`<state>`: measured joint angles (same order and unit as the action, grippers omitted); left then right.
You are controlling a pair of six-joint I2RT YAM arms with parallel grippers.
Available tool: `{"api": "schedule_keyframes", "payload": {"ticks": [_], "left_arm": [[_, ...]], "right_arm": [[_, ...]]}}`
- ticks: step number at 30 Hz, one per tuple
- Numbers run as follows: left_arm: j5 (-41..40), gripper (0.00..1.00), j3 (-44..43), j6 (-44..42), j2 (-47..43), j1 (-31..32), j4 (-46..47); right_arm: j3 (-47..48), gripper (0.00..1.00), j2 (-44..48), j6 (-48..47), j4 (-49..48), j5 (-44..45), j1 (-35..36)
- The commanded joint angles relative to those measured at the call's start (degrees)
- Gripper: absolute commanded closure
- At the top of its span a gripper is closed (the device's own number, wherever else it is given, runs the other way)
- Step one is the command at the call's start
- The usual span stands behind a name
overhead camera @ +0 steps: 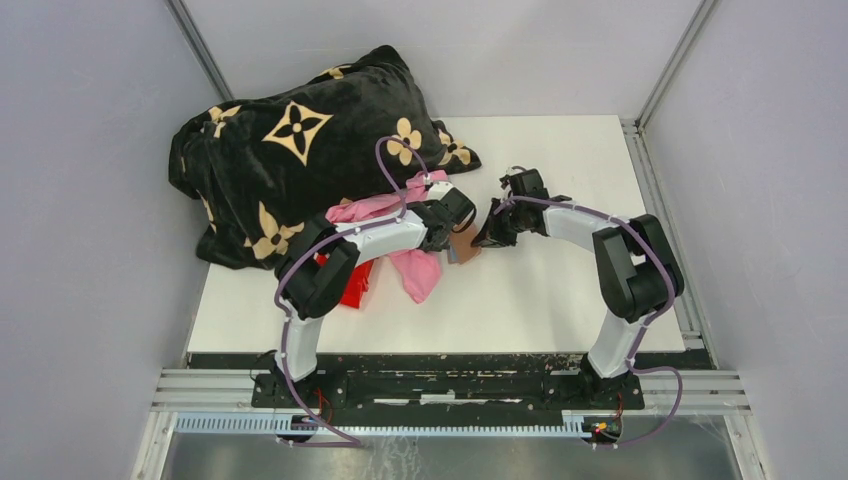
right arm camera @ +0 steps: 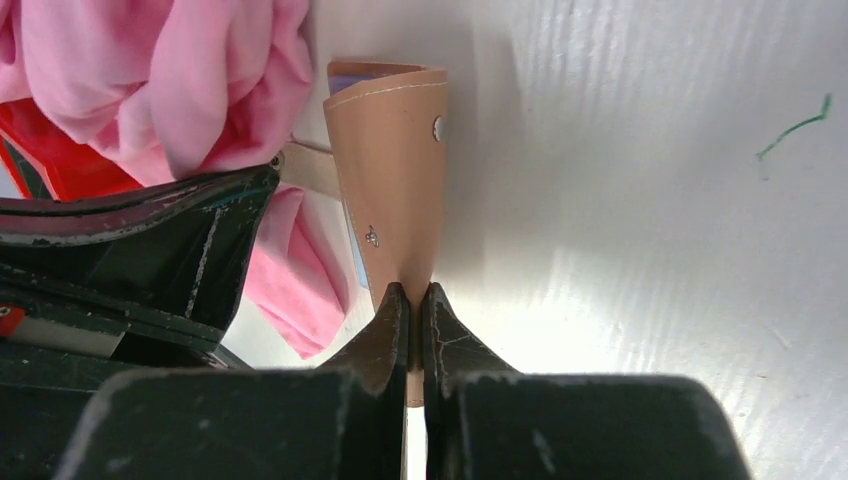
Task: Put the credit cards into the card holder
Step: Open the card holder at the center of the board.
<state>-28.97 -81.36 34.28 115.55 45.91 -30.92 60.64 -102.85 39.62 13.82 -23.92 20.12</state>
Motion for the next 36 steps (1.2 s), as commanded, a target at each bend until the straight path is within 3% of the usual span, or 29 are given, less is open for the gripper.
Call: {"api": "schedule_keyframes", "payload": {"ticks": [1,6,9,20,27,36], "left_arm": [[2.98,0.96,1.47,0.18,-3.32,-0.91,1.91],[9.1,0.94,2.14,-1.1,-3.52,-0.92,5.29],[10.48,0.94,2.0,-1.38,-3.79,-0.89,5.95],[13.04,0.97,2.6,-2.79,-5.27,-0.83,8.49],[14.12,0.97,2.62,-3.0,-6.63,-0.84,9.65],[16.31,0.97,2.55,-2.65,-8.71,-0.84,10.42]], "right_arm": [[3.78,0.94,-1.76,-1.87,2.18,1.77,-2.17],[7.14,0.67,-3.71,-3.88,5.58,4.47,-2.98],[8.74,0.59,-4.22,-5.35,7.7,6.51,-3.14],[12.75,0.54,-4.06,-8.95,12.92,12.77,-2.68],[15.82,0.46,-1.52,-13.38,17.98,19.46,0.51],[16.09,0.44,1.01,-14.8,21.58,22.16,3.61]]}}
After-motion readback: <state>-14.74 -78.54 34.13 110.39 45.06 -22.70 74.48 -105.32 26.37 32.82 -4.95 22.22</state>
